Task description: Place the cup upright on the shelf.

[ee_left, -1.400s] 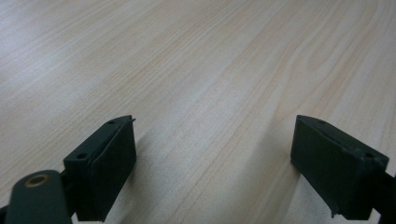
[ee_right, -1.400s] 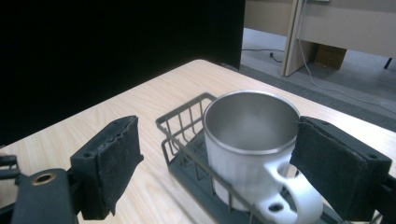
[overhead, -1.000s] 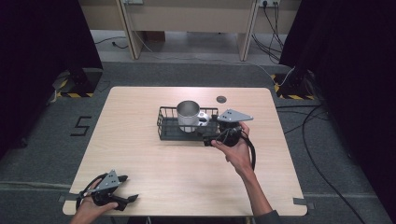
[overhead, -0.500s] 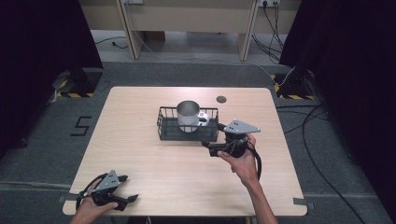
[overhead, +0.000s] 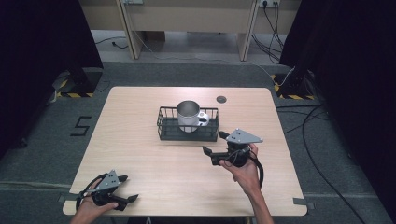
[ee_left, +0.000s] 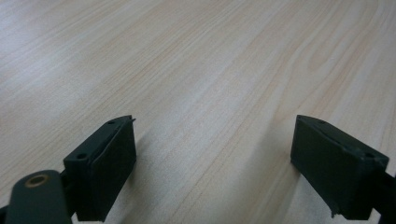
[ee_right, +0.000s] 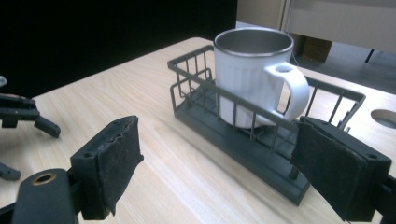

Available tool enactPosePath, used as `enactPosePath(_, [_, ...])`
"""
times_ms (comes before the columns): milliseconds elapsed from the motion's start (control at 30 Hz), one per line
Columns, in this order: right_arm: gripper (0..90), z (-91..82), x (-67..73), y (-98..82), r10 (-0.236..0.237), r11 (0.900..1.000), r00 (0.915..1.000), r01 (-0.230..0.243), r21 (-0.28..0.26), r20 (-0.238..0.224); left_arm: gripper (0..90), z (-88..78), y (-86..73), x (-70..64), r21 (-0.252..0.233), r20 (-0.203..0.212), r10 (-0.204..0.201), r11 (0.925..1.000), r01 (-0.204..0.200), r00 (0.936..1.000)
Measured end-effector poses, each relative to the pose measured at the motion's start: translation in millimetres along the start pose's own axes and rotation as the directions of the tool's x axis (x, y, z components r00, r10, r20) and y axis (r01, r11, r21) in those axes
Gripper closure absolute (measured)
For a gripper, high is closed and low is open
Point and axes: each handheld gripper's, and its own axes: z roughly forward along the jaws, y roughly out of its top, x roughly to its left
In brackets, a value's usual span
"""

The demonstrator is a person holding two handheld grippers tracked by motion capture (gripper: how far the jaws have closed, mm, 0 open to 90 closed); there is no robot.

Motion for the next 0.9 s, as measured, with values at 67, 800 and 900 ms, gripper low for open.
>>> enactPosePath(67, [15.2,-1.8,1.6,-4.4,0.002,1.000,1.0000,-0.002,-0.001,-0.005,13.6,0.0,0.0,0.0,0.000,0.000,0.000,1.0000,0.000,1.0000])
enactPosePath(800, [15.2,-19.7,3.9,-50.5,0.041,0.999,0.9989,-0.042,0.034,0.021,13.6,0.0,0.0,0.0,0.000,0.000,-0.001,1.0000,0.001,1.0000])
enactPosePath(900, [15.2,-21.1,5.0,-54.8,0.041,0.998,0.9990,-0.042,0.038,0.021,13.6,0.0,0.0,0.0,0.000,0.000,-0.001,1.0000,0.001,1.0000])
